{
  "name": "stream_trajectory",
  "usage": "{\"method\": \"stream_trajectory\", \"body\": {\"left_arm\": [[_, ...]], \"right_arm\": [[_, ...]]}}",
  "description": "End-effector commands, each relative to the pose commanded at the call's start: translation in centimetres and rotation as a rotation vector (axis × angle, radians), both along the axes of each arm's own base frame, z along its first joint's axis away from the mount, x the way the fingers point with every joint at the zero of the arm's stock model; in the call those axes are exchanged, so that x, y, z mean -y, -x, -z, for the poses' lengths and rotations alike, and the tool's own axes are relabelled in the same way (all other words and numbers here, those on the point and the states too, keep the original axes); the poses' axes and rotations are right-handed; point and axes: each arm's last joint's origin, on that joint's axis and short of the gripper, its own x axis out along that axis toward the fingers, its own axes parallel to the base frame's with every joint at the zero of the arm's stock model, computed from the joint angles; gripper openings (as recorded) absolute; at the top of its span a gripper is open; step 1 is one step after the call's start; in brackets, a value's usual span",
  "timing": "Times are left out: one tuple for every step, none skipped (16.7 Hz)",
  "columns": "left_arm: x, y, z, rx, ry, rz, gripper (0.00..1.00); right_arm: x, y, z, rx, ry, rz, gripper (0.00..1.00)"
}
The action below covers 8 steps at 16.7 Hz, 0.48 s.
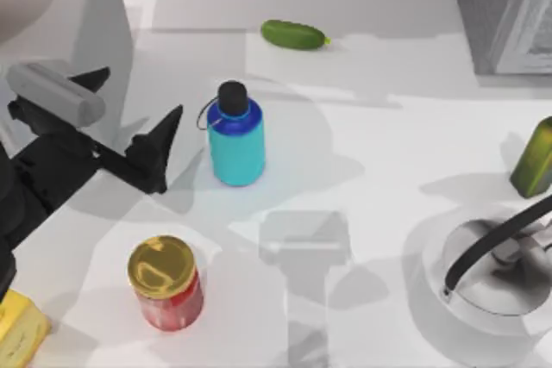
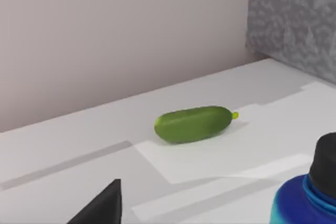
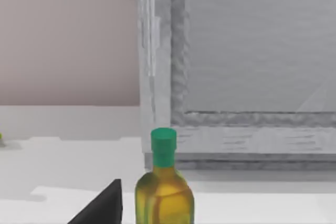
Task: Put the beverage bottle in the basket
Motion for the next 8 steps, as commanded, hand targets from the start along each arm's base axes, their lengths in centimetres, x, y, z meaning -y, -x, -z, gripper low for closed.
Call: {"method": "stream_trajectory", "body": {"left_arm": [[0.4,-0.7,1.2,-0.007,-0.004,0.026,1.00],[0.8,-1.2,2.4,-0.013,-0.006,0.052,1.00],[1.1,-1.6,3.6,-0.016,-0.008,0.078,1.00],[1.4,-1.9,4.6,-0.019,-0.010,0.103,1.00],[1.7,-2.1,5.6,-0.022,-0.011,0.127,1.00],[2.0,-2.1,6.5,-0.025,-0.011,0.150,1.00],[2.2,-2.0,7.3,-0.028,-0.011,0.171,1.00],[2.3,-1.9,7.9,-0.031,-0.011,0.188,1.00]], "right_arm": [[0.0,0.0,0.0,0.000,0.000,0.000,1.00],[0.0,0.0,0.0,0.000,0.000,0.000,1.00],[0.0,0.0,0.0,0.000,0.000,0.000,1.00],[0.0,0.0,0.0,0.000,0.000,0.000,1.00],[0.0,0.0,0.0,0.000,0.000,0.000,1.00],[0.0,0.0,0.0,0.000,0.000,0.000,1.00],[0.0,0.0,0.0,0.000,0.000,0.000,1.00],[0.0,0.0,0.0,0.000,0.000,0.000,1.00]]}}
